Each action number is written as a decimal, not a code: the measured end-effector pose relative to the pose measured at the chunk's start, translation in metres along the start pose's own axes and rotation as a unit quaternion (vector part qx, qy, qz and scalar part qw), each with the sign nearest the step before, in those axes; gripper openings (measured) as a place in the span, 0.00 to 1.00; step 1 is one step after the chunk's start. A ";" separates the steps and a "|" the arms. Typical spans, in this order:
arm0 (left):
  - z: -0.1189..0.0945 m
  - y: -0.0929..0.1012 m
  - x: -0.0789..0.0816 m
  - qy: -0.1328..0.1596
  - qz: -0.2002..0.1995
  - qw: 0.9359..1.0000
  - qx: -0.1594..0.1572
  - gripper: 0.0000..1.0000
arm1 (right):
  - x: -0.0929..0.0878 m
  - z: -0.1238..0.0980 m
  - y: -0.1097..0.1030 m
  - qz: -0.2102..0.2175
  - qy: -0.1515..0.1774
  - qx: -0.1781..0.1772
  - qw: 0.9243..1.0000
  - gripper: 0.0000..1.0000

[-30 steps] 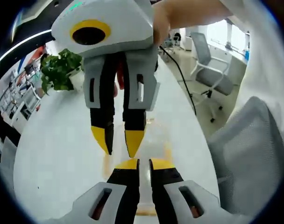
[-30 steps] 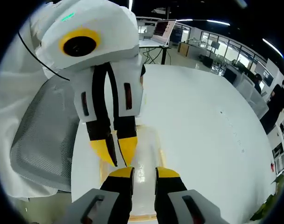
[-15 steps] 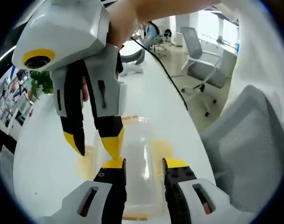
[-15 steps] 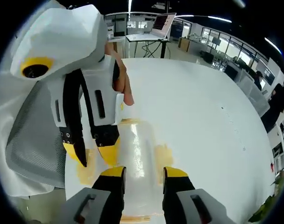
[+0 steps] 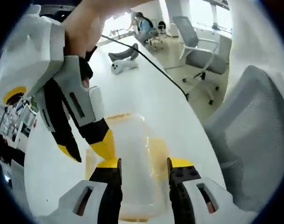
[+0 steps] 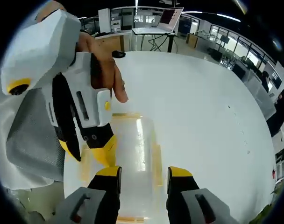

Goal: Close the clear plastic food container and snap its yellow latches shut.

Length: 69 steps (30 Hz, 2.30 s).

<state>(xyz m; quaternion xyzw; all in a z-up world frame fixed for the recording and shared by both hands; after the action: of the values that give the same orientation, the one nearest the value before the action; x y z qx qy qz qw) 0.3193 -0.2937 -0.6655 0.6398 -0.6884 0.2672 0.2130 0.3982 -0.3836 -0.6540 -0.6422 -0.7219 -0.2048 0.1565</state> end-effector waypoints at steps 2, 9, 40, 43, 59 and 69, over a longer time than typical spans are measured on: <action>0.000 0.000 0.000 0.001 0.007 1.000 0.008 0.35 | -0.001 0.000 0.003 0.011 -0.002 0.012 1.000 0.39; 0.002 0.005 -0.001 0.000 0.055 0.998 0.019 0.37 | -0.007 0.005 0.015 0.051 0.000 0.067 0.996 0.44; 0.008 0.006 0.004 -0.034 0.074 0.995 0.053 0.30 | 0.006 0.024 0.026 0.050 -0.064 0.204 0.976 0.37; 0.009 0.006 0.005 -0.037 0.064 0.995 0.062 0.28 | 0.007 0.024 0.024 0.050 -0.070 0.201 0.976 0.36; 0.007 0.003 0.007 -0.034 0.042 0.995 0.081 0.23 | 0.017 0.016 0.020 0.032 -0.098 0.194 0.975 0.32; 0.006 0.006 0.006 -0.036 0.040 0.996 0.073 0.25 | 0.013 0.020 0.024 0.029 -0.085 0.192 0.977 0.34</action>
<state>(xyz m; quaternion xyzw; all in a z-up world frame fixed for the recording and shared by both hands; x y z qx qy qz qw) 0.3133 -0.3015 -0.6666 0.6346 -0.6995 0.3020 0.1299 0.4209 -0.3601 -0.6624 -0.6360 -0.7394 -0.0026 0.2207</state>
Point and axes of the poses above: the point that each gripper's makers call its tool centre point, and the gripper's own axes: z roughly forward along the fingers, y roughly to its right, x roughly out of its top, the point moved 9 cm from there along -z, roughly backward along the fingers, and after that the axes turned 12 degrees about -z, right-handed, at the moved point
